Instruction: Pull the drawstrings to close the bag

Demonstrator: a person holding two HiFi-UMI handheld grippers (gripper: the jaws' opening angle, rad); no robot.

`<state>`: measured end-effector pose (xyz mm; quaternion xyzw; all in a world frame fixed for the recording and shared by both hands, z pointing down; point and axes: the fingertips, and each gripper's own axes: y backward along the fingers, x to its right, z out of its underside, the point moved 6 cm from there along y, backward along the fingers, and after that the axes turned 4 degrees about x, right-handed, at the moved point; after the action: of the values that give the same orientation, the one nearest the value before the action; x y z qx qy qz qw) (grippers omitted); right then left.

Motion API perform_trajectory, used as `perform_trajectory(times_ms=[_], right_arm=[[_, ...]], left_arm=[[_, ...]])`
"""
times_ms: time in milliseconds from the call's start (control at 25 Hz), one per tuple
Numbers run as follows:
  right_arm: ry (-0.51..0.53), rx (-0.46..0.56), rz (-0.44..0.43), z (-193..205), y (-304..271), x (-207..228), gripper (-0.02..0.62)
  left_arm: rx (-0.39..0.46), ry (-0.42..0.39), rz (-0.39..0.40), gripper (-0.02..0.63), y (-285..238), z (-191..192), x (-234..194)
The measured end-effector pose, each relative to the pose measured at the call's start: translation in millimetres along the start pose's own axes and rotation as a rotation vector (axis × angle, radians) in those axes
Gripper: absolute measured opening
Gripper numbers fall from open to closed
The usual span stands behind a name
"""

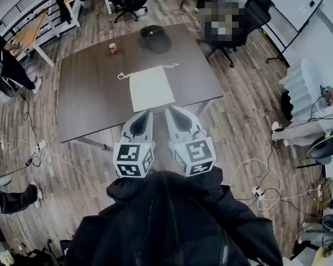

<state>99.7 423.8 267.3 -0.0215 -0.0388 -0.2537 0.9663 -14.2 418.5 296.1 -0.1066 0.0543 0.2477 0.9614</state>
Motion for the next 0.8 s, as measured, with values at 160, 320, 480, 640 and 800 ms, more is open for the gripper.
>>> perform_trajectory(times_ms=[160,320,480,640,800], right_arm=[[0.003,0.005,0.000,4,7,9,0.020],[0.002,0.010,-0.006,7,12,19,0.020],[-0.009,0.002,-0.022,14,19,26,0.020],[-0.036,-0.015,-0.039,26,24,29,0.020],[-0.058,-0.037,-0.060,40,23,31,0.020]], left_arm=[[-0.007,0.002,0.001,0.034,-5,8,11],[-0.013,0.002,-0.001,0.034,-12,12,20],[-0.023,0.021,-0.006,0.034,-16,21,30],[-0.051,0.045,-0.011,0.034,-17,37,36],[-0.091,0.043,-0.022,0.034,-18,52,37]])
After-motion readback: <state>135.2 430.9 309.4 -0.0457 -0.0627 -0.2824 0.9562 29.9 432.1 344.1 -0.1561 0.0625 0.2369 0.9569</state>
